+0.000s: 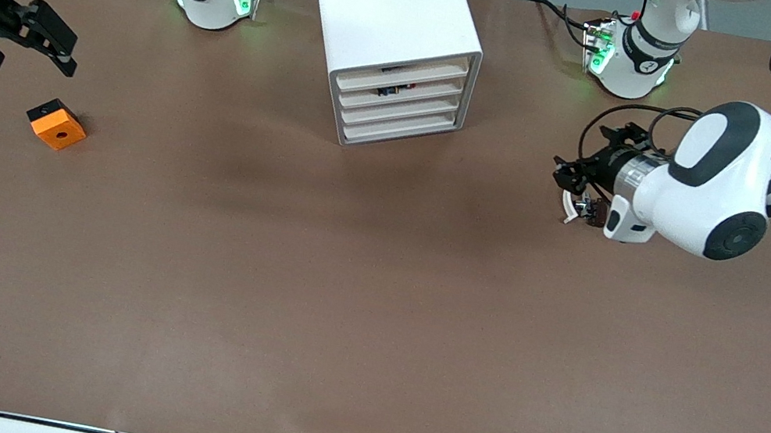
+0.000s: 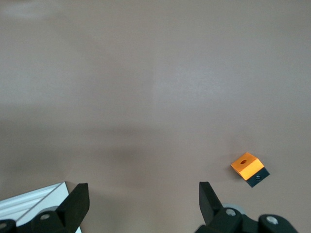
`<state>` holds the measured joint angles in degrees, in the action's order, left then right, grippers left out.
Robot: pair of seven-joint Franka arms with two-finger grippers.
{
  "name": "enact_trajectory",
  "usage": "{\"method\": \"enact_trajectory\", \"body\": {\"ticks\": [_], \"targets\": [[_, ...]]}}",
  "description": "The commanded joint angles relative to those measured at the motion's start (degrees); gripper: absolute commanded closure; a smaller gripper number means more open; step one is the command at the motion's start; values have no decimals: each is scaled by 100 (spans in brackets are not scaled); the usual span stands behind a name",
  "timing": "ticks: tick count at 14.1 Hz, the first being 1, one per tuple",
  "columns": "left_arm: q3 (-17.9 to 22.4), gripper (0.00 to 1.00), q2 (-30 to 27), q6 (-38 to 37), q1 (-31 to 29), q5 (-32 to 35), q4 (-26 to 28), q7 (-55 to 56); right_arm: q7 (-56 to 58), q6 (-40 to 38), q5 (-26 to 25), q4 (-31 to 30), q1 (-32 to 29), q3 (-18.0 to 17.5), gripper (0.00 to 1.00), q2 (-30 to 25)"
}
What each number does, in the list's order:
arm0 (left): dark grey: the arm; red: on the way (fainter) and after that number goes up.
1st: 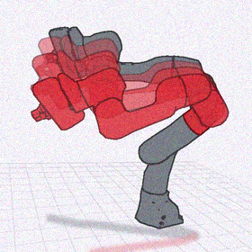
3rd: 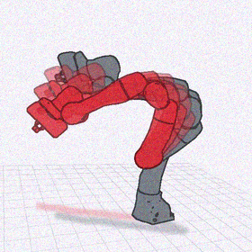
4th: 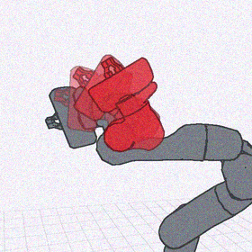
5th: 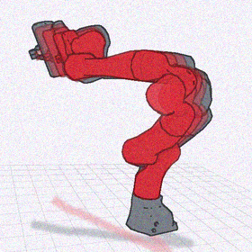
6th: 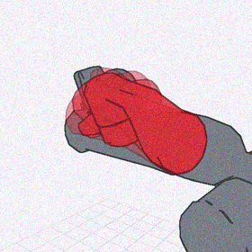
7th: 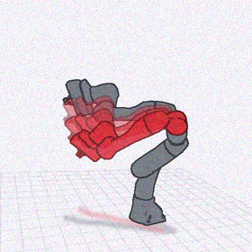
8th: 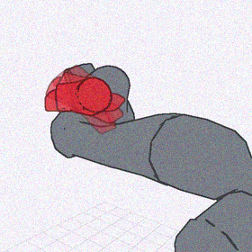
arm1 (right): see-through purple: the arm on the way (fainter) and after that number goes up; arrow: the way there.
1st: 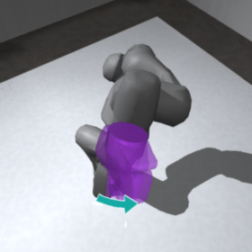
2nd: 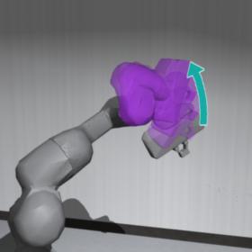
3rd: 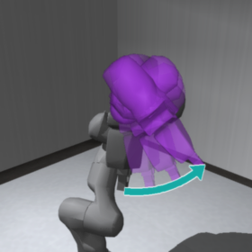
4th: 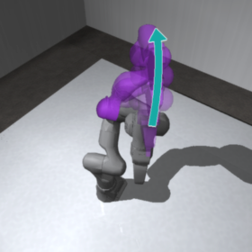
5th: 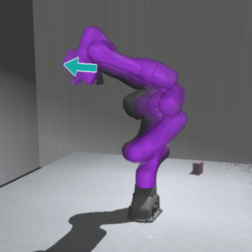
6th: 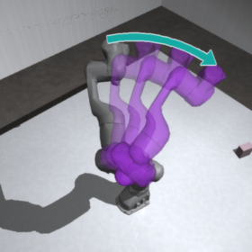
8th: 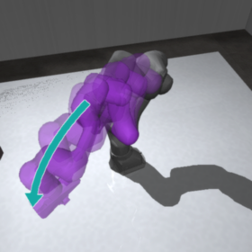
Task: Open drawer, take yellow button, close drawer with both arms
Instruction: 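Grasp the drawer front with the left gripper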
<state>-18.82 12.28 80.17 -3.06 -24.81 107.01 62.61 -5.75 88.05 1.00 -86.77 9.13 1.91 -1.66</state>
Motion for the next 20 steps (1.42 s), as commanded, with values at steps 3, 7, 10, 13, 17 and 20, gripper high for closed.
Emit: {"method": "enact_trajectory", "body": {"ticks": [3, 7, 10, 13, 17, 20], "targets": [[-51, 0, -15, 567, 94, -762, 784, 1319, -435, 54, 23, 178, 238, 20, 0, 192], [-43, 0, 309, 1675, 1069, -753, 734, 4146, -1040, 300, 6, 187, 413, 20, 0, 271], [-43, 0, 678, 1818, 1369, -744, 295, 5514, -1095, 344, -21, 239, 528, 29, 0, 385], [-51, 0, 1178, 1380, 1440, -814, 5, 5735, -1104, 344, -12, 336, 537, 29, 0, 464], [-51, 0, 2023, 1080, 1466, -1894, -794, 5972, -1586, 414, -47, 459, 703, 29, 0, 613], [-43, 0, 2418, 1071, 1791, -1992, -1173, 6332, -1771, 415, -56, 696, 827, 29, 0, 868]]}}
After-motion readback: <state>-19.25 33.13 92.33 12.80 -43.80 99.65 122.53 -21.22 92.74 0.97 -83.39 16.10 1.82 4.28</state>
